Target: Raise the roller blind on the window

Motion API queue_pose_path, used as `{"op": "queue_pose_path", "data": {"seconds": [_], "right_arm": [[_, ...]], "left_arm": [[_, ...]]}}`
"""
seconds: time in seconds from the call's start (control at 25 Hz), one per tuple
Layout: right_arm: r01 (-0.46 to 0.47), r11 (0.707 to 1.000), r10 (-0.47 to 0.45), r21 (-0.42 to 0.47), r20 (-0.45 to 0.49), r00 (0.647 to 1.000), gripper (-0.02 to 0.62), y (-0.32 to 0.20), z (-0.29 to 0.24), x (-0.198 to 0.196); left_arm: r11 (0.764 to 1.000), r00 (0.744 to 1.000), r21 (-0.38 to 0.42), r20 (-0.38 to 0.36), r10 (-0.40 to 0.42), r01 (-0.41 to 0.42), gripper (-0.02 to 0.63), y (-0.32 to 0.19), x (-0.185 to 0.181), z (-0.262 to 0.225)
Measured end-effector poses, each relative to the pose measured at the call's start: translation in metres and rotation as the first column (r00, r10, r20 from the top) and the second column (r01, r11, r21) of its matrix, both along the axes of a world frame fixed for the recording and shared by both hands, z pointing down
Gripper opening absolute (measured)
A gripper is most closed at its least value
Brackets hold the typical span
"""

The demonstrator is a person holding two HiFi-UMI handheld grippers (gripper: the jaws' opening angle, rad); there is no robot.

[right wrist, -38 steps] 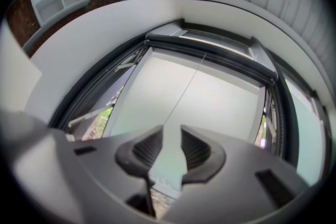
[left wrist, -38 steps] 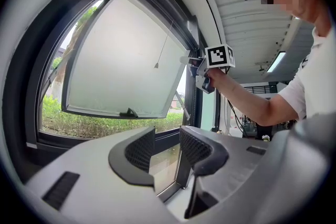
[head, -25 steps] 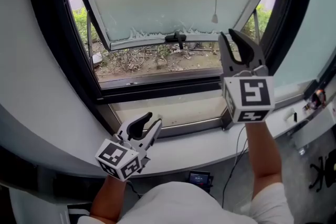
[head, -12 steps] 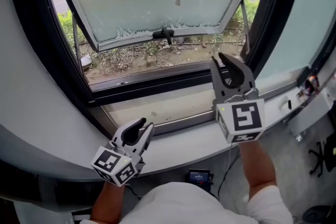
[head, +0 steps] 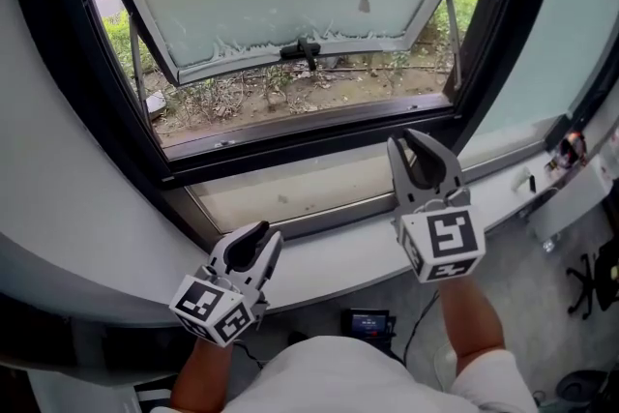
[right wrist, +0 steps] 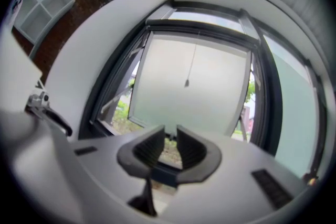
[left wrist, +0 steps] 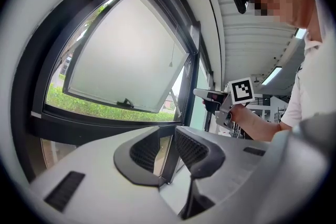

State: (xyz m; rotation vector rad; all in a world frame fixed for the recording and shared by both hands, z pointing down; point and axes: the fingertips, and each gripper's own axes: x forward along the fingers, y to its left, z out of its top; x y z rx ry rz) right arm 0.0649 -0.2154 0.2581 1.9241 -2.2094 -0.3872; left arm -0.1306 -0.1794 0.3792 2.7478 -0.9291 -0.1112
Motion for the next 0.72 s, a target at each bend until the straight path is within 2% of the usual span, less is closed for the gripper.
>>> {"op": "queue_pose_path", "data": {"seconds": [0.2, 0.4, 0.72], "right_arm": [[0.006, 0.996, -0.001, -0.089, 0.058, 0.998, 0.080, 0.008, 0.038, 0.000], [0.011, 0.990, 0.002, -0.141, 0.092, 0.996, 0.078, 0.019, 0.061, 0.002], [0.069, 0.966, -0.027, -0.249, 0.167, 0.986, 0.077, 0.053, 0.118, 0.016]], "left_arm": [[0.999, 1.000, -0.035, -0.011, -0.008, 0.008, 0.104, 0.007, -0.004, 0.009], [0.998, 1.000, -0.057, -0.013, -0.019, 0.018, 0.092, 0.015, -0.004, 0.017], [0.996, 0.998, -0.068, 0.012, -0.057, 0.057, 0.080, 0.044, 0.014, 0.025]]}}
